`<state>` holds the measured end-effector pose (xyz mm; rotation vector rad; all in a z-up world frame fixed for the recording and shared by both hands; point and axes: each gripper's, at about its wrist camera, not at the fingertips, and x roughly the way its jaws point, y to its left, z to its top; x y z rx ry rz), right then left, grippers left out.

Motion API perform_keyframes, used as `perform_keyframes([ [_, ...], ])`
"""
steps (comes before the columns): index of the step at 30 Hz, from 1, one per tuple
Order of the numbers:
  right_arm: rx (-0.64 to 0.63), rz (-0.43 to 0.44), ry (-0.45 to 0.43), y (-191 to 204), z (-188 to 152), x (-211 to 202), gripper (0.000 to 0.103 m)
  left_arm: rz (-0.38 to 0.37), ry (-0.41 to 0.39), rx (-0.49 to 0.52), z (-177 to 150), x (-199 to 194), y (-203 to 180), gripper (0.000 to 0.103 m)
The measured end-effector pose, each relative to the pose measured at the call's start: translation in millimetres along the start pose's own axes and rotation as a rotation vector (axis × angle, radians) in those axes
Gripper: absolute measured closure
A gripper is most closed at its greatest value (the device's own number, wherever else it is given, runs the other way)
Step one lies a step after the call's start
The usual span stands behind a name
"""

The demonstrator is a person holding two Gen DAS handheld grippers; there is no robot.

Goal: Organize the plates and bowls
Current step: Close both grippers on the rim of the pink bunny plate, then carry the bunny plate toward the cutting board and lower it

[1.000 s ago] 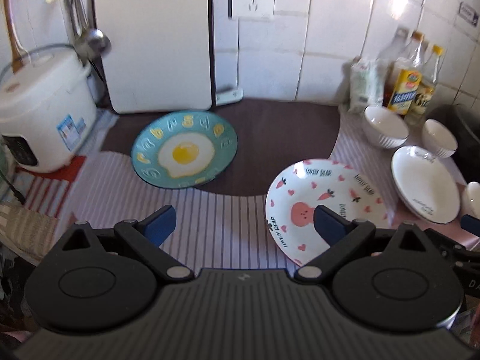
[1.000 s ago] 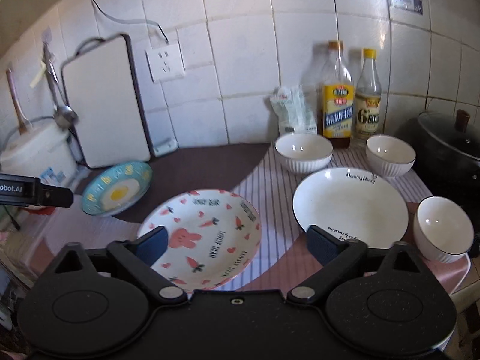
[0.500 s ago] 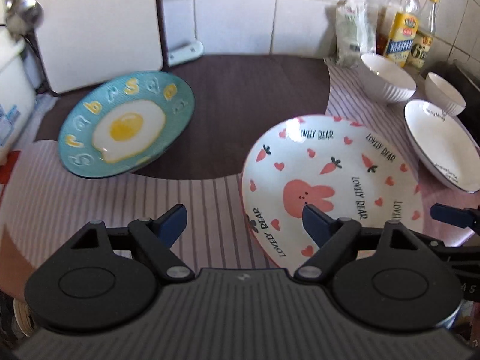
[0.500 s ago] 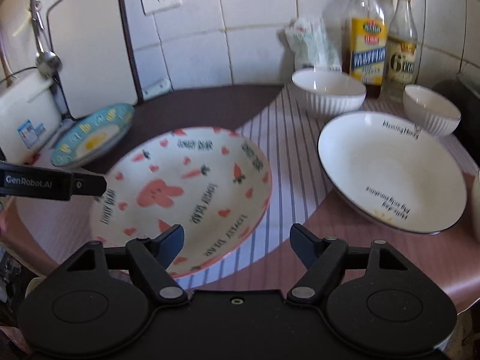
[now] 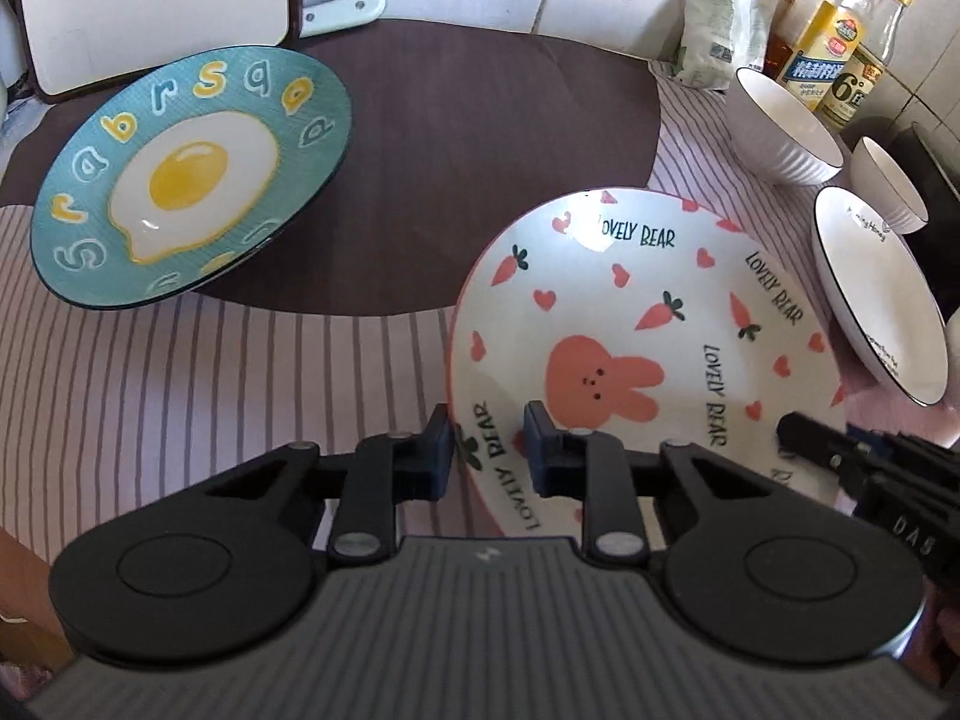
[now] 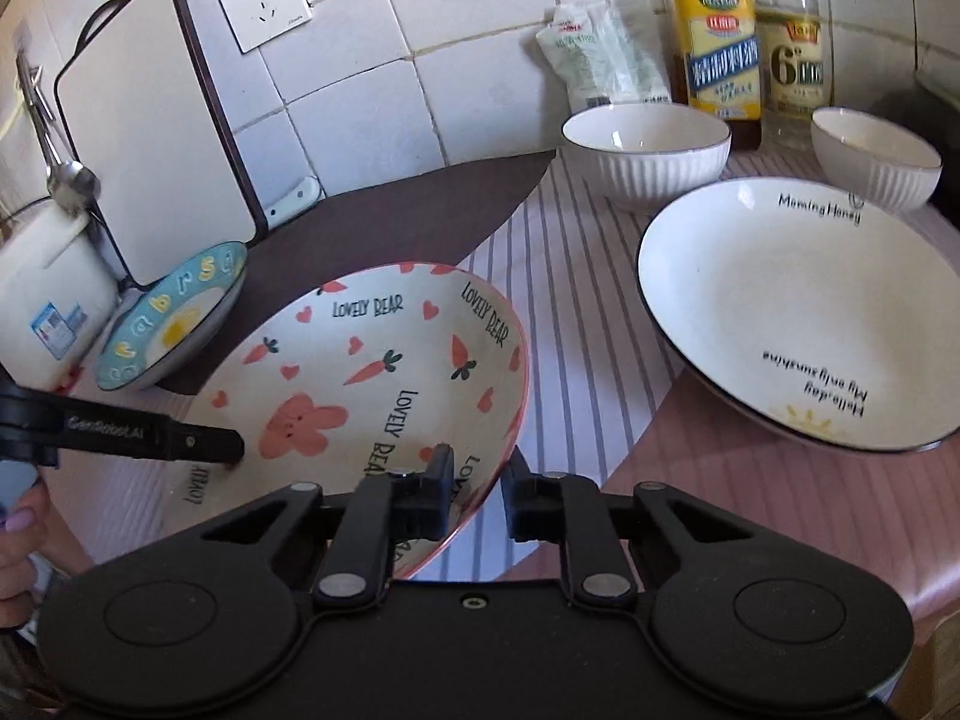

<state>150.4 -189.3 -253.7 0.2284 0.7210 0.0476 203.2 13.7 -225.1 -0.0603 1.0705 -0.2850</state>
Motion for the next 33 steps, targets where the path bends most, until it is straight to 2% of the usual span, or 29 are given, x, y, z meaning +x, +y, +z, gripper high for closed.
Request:
perform_keyframes([
  [3,0.033,0.022,0.009,-5,-1,2,0.082,-0.003,-0.006,0.004,0,2,0,0.079],
  [7,0.007,0.025,0.010,-2,-2,5,0.080,-0.052,-0.002,-0.053,-1,4,8,0.079],
  [14,-0.020,0.025,0.023,1,1,7,0.076,-0.059,0.000,0.000,-1,2,6,0.079],
  [22,-0.065,0.043,0.020,11,16,-2,0.077,-0.045,-0.010,-0.012,6,-11,10,0.080],
  [28,-0.084,0.059,-0.011,17,35,-3,0.077,-0.041,-0.050,0.002,21,-22,14,0.080],
  [33,-0.108,0.075,-0.050,21,58,3,0.077,-0.052,-0.071,0.003,49,-25,23,0.080],
])
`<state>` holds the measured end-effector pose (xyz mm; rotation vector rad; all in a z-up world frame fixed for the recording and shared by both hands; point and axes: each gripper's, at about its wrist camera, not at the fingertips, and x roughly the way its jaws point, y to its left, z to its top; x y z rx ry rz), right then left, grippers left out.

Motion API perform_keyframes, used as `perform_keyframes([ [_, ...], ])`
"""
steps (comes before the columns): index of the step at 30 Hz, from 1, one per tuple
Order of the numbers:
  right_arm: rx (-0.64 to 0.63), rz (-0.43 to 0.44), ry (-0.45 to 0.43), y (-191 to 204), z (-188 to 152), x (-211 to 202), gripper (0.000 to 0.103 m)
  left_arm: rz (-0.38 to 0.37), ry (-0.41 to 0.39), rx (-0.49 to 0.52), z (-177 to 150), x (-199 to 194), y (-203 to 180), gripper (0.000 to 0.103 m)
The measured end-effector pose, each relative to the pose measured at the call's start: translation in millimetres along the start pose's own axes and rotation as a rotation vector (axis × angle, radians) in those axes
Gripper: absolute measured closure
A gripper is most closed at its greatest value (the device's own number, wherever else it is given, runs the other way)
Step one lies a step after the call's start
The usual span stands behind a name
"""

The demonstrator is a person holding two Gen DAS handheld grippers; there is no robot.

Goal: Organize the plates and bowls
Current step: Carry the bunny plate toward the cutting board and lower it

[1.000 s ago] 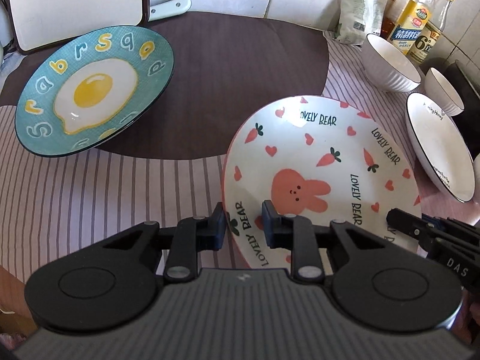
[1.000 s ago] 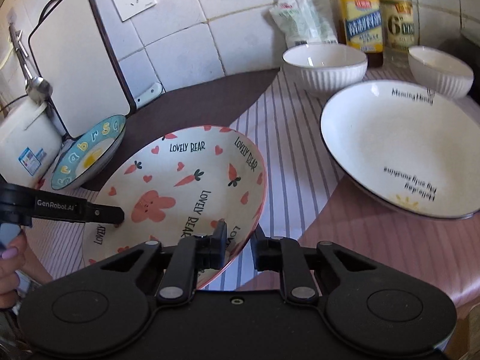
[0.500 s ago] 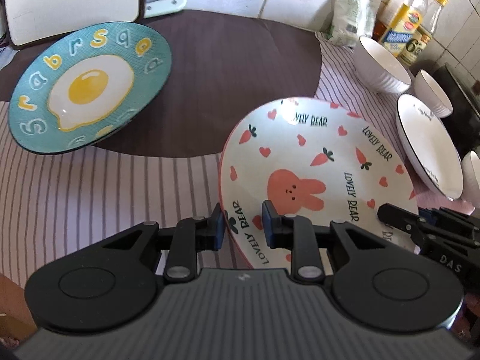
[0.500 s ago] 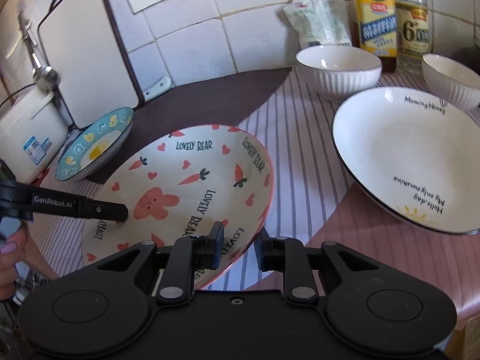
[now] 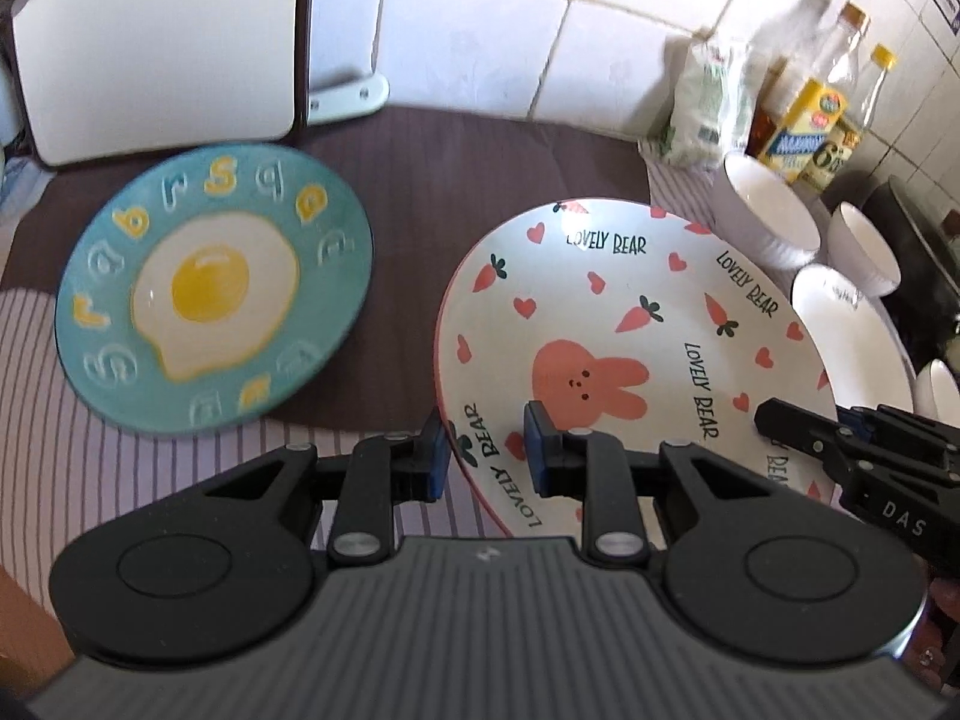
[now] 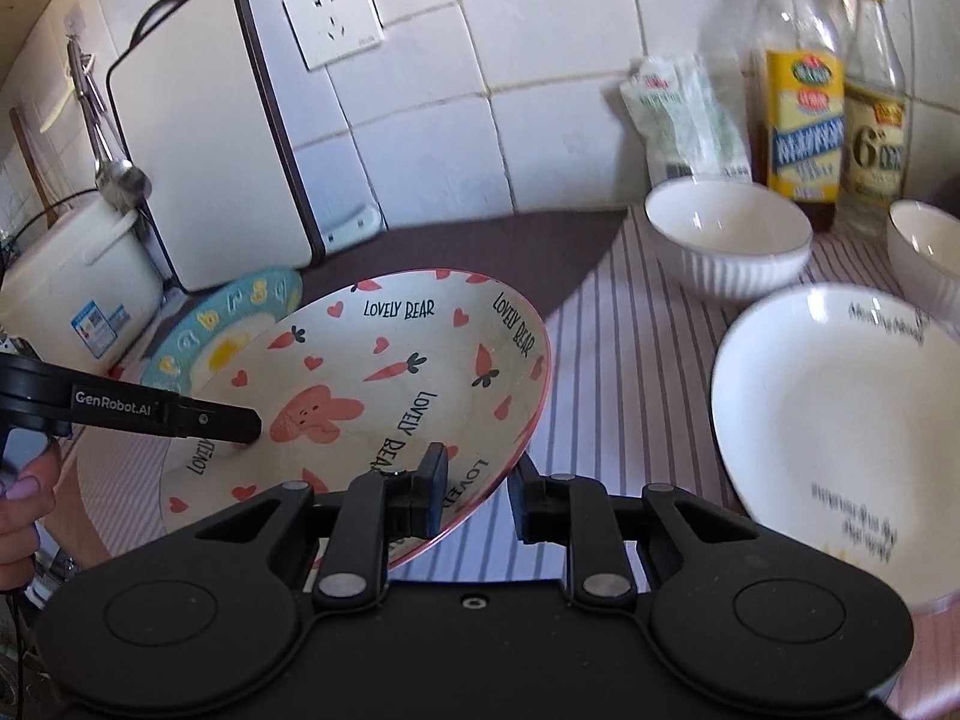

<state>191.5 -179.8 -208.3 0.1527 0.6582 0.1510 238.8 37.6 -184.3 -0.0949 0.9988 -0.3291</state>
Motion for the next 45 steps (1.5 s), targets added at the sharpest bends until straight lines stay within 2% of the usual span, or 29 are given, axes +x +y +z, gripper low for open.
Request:
perform_keyframes([
  [10,-0.013,0.007,-0.097,-2,52,30,0.077,0.020,-0.074,0.050,67,9,7,0.079],
  [18,-0.019,-0.008,-0.110,-8,76,61,0.077,-0.001,-0.046,0.058,102,36,19,0.079],
  [23,0.023,-0.018,-0.111,-16,78,72,0.077,0.009,-0.038,0.095,109,50,13,0.079],
  [28,0.043,-0.037,-0.092,-23,77,88,0.077,0.002,-0.002,0.091,115,75,17,0.079],
  [34,0.091,-0.073,-0.052,-33,70,109,0.077,0.000,0.076,0.102,121,104,17,0.079],
  [39,0.108,-0.077,-0.039,-39,71,117,0.077,0.005,0.083,0.113,121,113,14,0.079],
  [45,0.064,-0.119,-0.048,-39,77,123,0.077,-0.020,0.111,0.063,119,121,16,0.079],
])
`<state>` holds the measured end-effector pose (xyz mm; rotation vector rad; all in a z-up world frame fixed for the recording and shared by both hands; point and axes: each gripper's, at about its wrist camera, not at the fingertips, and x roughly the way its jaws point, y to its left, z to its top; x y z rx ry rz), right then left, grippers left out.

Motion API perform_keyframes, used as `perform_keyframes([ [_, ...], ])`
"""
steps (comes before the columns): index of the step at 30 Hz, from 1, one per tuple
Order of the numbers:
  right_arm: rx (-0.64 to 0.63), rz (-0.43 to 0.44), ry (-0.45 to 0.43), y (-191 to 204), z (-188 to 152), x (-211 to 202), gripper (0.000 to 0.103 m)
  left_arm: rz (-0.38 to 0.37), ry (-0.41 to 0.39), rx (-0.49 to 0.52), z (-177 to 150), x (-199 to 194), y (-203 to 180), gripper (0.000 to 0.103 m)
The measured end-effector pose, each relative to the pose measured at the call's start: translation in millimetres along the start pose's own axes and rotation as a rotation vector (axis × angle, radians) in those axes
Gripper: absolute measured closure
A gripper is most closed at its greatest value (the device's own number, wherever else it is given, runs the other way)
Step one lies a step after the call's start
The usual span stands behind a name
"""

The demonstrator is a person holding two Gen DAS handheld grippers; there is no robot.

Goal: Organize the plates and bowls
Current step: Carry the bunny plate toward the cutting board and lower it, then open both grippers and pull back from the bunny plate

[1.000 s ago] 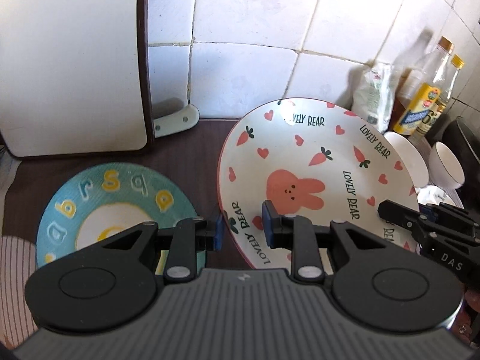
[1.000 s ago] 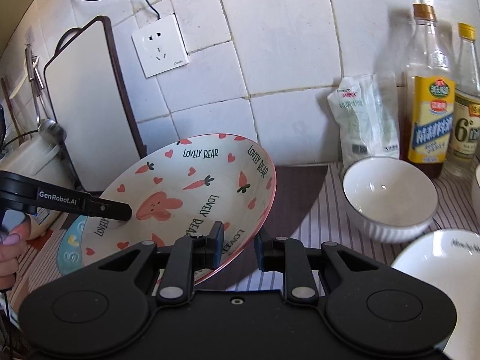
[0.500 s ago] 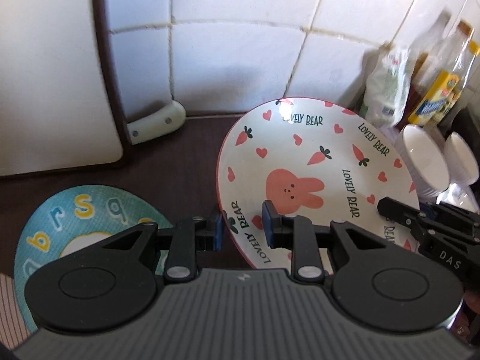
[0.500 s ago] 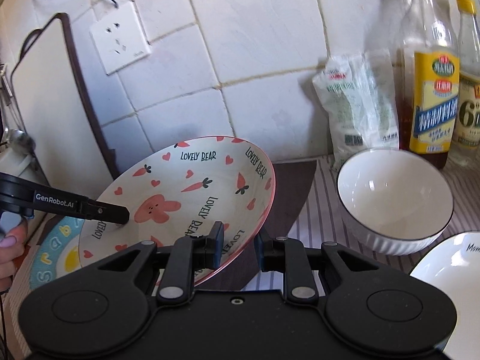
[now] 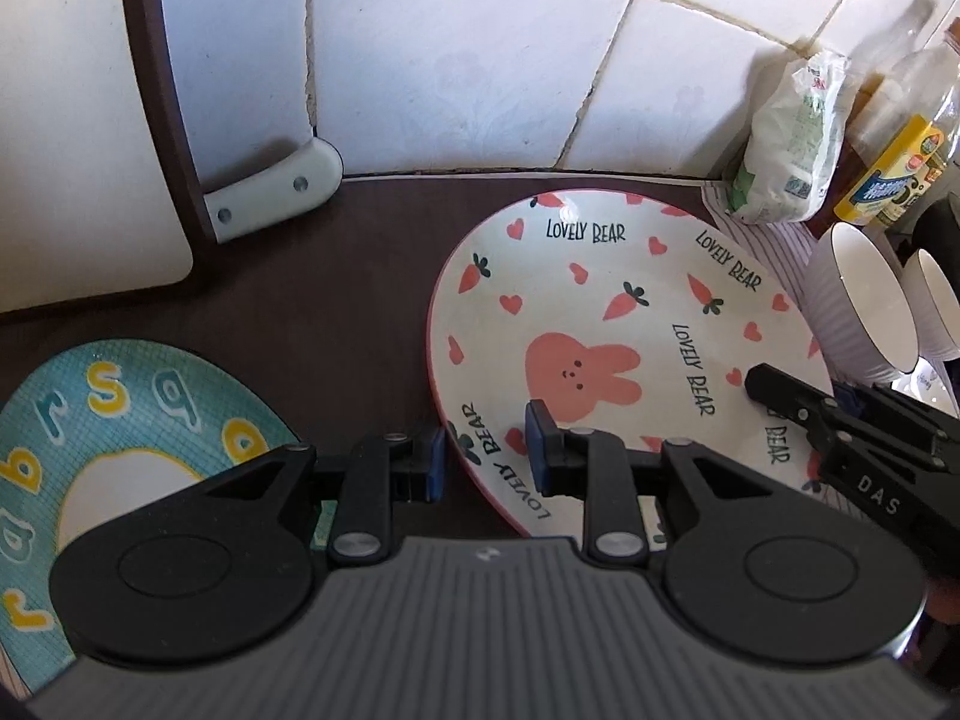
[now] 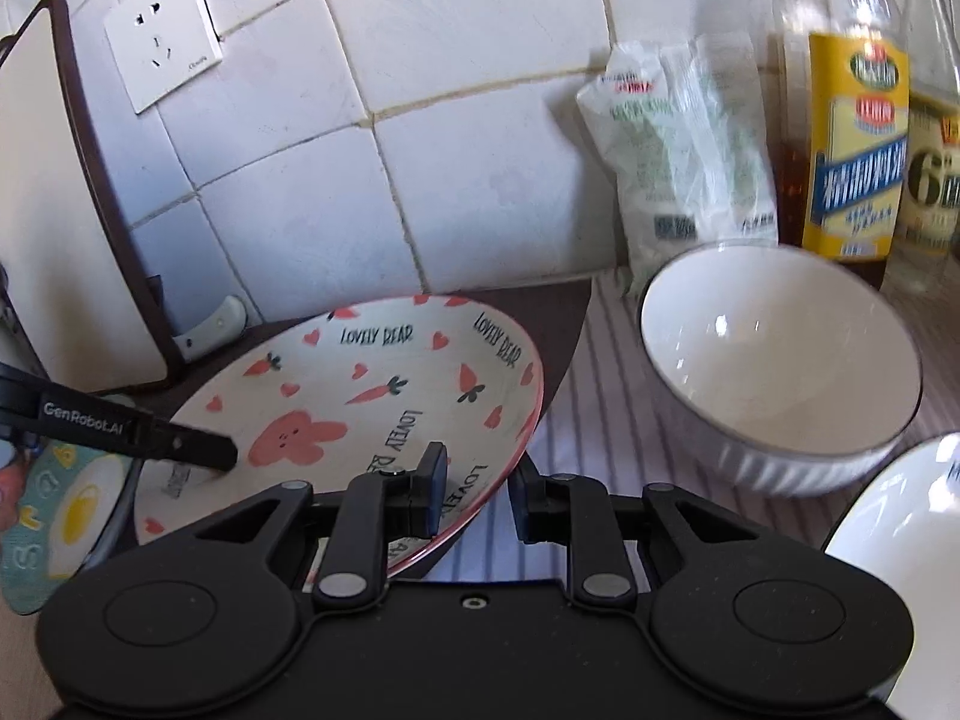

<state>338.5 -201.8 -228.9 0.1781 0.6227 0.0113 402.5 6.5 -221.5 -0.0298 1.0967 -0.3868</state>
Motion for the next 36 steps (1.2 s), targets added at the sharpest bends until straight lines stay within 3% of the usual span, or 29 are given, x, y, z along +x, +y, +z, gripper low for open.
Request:
perform_keyframes([
  [3,-0.008,-0.013,0.037,1,0,3,0.076,0.053,0.043,0.003,-2,2,-7,0.080],
  [9,-0.118,-0.120,0.024,19,1,-15,0.068,0.060,0.037,-0.003,-7,-21,-15,0.078],
  [12,-0.076,-0.107,0.025,19,6,-32,0.056,0.070,0.030,0.007,-9,-38,-19,0.078],
  [17,-0.064,-0.090,0.020,30,13,-62,0.052,0.106,0.024,0.040,-13,-69,-30,0.076],
  [21,-0.069,-0.077,0.007,40,17,-86,0.049,0.084,-0.010,0.051,-21,-97,-35,0.063],
  [36,-0.065,-0.039,0.000,74,24,-162,0.032,0.057,-0.021,0.105,-55,-181,-44,0.045],
])
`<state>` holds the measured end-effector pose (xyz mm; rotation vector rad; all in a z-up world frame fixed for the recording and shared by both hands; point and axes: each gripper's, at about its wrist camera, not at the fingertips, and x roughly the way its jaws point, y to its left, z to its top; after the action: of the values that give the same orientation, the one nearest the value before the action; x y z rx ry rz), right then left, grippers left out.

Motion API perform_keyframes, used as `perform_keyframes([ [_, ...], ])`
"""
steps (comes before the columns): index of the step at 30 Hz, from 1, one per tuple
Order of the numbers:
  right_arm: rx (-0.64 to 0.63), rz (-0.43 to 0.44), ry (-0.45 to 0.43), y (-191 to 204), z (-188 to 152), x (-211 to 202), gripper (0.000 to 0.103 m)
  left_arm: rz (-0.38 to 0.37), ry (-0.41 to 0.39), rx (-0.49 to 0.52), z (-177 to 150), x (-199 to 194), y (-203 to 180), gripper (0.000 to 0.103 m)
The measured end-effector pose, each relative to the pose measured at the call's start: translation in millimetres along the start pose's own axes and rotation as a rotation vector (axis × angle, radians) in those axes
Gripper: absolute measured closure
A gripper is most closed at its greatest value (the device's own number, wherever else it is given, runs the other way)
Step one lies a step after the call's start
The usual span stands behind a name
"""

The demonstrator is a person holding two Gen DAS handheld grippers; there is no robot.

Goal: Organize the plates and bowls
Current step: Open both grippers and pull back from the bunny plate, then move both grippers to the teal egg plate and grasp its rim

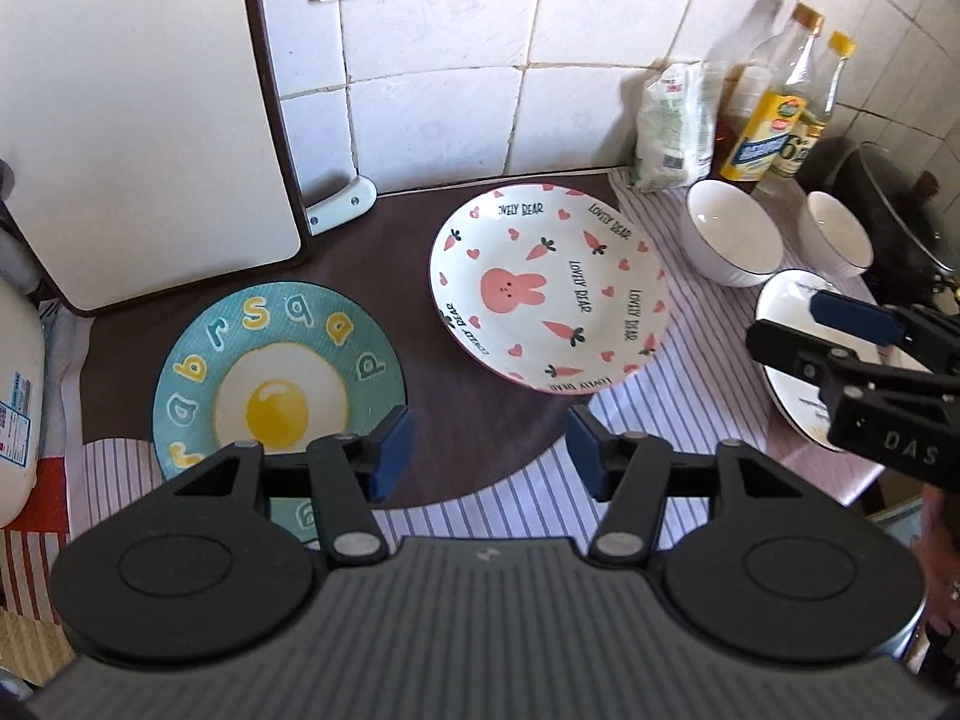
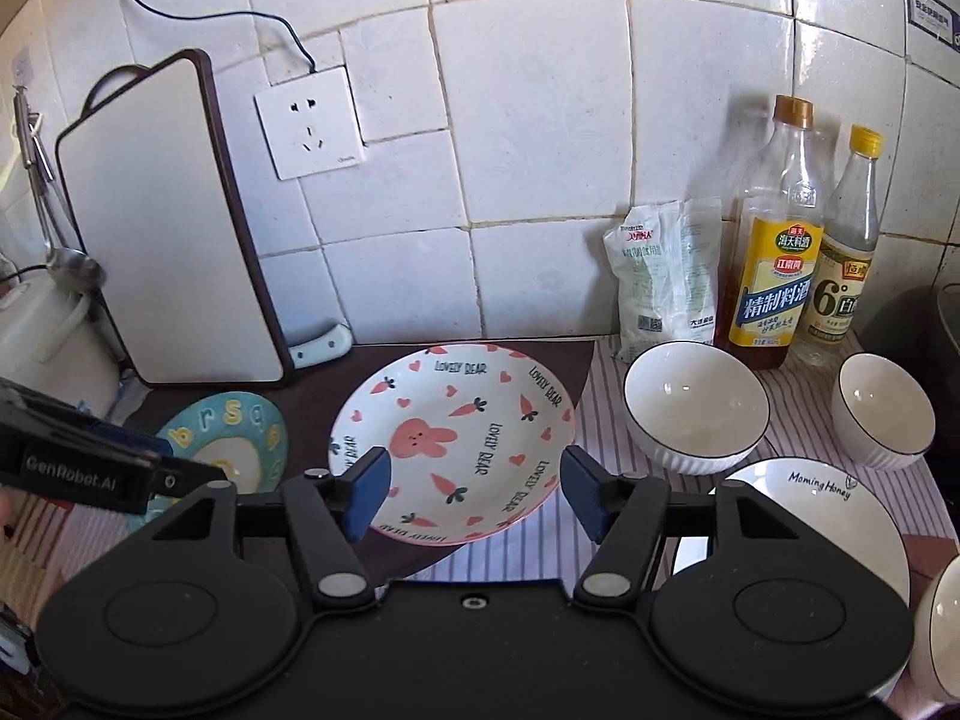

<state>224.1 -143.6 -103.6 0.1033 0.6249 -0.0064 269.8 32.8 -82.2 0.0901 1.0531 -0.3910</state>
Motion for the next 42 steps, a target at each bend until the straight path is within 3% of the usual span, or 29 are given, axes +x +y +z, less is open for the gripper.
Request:
perform_keyframes([
  [8,-0.014,0.032,0.049,11,-3,-12,0.026,0.009,-0.037,0.023,-17,-28,9,0.034],
  [10,0.000,0.035,0.042,12,-5,-14,0.009,-0.019,-0.078,0.001,-22,-33,18,0.025],
  [11,0.004,0.046,0.028,13,-7,-15,0.008,-0.029,-0.095,-0.012,-25,-36,23,0.023],
  [14,0.007,0.056,0.012,15,-15,-10,0.008,-0.038,-0.128,-0.025,-31,-39,36,0.015],
  [21,-0.053,0.100,0.001,30,-31,15,0.008,0.027,-0.126,-0.111,-52,-22,82,0.004],
  [30,-0.158,0.219,0.006,75,-47,63,0.008,0.159,-0.120,-0.252,-79,17,149,0.002],
  [37,-0.123,0.309,0.035,100,-63,111,0.015,0.233,-0.113,-0.309,-88,53,182,0.003],
  [39,-0.105,0.328,0.039,104,-66,123,0.018,0.268,-0.150,-0.335,-91,62,191,0.005],
  [42,-0.081,0.340,0.027,111,-69,138,0.021,0.245,-0.143,-0.366,-91,77,205,0.006],
])
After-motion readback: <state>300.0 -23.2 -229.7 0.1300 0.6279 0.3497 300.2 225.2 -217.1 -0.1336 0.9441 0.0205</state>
